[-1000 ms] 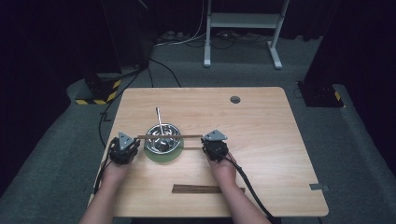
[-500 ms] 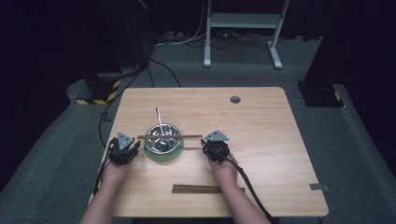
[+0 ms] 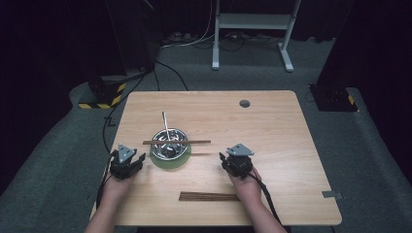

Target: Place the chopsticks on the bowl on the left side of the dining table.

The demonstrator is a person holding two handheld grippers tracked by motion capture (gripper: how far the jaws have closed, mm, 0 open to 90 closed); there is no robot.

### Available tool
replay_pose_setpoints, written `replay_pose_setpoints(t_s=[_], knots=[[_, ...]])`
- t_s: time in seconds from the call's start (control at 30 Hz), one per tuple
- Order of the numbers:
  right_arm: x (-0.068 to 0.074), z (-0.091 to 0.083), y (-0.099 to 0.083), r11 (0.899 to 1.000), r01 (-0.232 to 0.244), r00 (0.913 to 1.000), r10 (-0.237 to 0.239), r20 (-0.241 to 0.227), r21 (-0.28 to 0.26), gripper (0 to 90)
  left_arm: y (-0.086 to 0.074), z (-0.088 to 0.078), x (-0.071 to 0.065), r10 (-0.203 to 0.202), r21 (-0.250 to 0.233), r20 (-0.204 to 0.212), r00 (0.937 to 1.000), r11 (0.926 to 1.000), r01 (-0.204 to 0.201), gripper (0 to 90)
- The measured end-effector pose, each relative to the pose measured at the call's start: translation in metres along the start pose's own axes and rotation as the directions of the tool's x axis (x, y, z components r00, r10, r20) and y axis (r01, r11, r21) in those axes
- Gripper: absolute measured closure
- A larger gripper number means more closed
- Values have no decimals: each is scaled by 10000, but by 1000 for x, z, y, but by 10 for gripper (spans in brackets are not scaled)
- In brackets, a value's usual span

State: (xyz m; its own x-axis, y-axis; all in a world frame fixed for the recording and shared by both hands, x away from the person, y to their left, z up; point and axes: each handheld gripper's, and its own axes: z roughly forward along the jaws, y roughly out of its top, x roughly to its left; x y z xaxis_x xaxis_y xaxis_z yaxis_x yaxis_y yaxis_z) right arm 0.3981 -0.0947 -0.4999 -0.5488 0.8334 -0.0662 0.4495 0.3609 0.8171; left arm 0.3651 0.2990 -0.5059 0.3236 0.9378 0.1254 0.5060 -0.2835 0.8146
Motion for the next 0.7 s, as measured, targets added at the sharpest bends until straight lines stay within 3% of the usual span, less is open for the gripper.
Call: replay_pose_setpoints(t_s=[0.17,0.37,0.53,0.63,0.7], knots=[[-15,-19,-16,9997,-230,9997,229,126,60,570,-8,-8,-10,-256,171,479,9985,9995,248,509],[-35,-41,-37,9998,-164,9988,160,453,92,539,-15,-12,-23,-438,560,1107,9929,9977,378,438],[-58,-59,-55,9992,-346,9964,331,776,191,508,-21,-17,-35,-486,750,1281,9906,9964,392,404],[-73,-68,-68,9967,-699,9939,660,885,408,485,-25,-20,-42,-387,976,1278,9910,9949,263,384],[-82,-73,-76,9941,-911,9918,852,952,596,459,-29,-22,-49,-543,1098,1266,9905,9931,404,364]])
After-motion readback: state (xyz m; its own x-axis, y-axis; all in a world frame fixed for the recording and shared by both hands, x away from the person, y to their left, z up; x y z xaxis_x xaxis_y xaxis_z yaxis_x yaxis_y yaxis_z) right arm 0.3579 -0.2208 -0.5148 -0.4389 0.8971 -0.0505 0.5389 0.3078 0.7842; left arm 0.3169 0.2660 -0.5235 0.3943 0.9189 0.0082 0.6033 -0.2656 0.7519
